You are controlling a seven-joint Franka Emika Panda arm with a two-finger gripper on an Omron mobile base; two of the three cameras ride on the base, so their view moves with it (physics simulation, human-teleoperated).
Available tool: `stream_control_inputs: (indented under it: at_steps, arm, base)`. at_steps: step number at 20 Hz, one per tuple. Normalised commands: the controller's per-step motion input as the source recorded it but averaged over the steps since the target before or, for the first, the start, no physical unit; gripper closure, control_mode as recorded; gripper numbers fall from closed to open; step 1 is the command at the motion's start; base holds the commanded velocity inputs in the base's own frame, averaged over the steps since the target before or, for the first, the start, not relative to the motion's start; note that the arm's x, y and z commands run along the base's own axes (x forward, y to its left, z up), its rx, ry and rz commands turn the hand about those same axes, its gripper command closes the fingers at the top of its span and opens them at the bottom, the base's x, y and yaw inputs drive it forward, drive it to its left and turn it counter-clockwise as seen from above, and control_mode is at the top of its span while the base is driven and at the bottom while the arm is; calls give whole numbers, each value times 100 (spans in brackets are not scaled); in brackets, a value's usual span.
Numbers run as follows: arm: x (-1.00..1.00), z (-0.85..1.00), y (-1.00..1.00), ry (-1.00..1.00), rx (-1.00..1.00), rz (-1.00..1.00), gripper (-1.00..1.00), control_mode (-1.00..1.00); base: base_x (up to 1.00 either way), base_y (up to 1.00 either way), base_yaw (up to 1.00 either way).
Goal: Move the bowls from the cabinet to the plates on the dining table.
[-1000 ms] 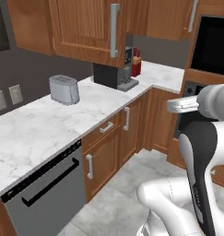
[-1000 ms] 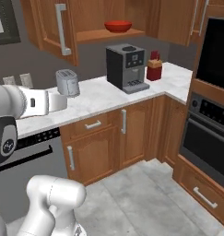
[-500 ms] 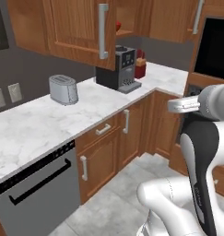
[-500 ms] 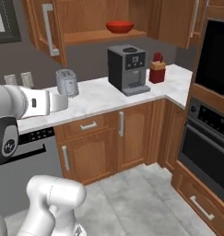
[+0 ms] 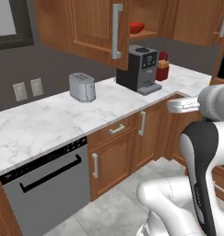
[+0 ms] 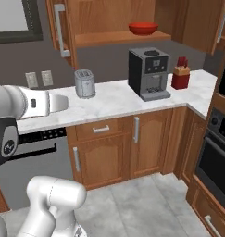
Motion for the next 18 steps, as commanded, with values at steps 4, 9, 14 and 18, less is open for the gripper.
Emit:
stream_control_inputs:
  at_steps: [4, 9, 14, 18]
  arm:
    - [0, 0, 0, 0, 0, 0, -100, 100]
    - [0, 0, 0, 0, 0, 0, -100, 100]
    - [0, 0, 0, 0, 0, 0, -100, 100]
    - [0, 0, 0, 0, 0, 0, -100, 100]
  base:
    - [7, -52, 25]
    - [3, -57, 24]
    - [13, -51, 26]
    - [10, -55, 25]
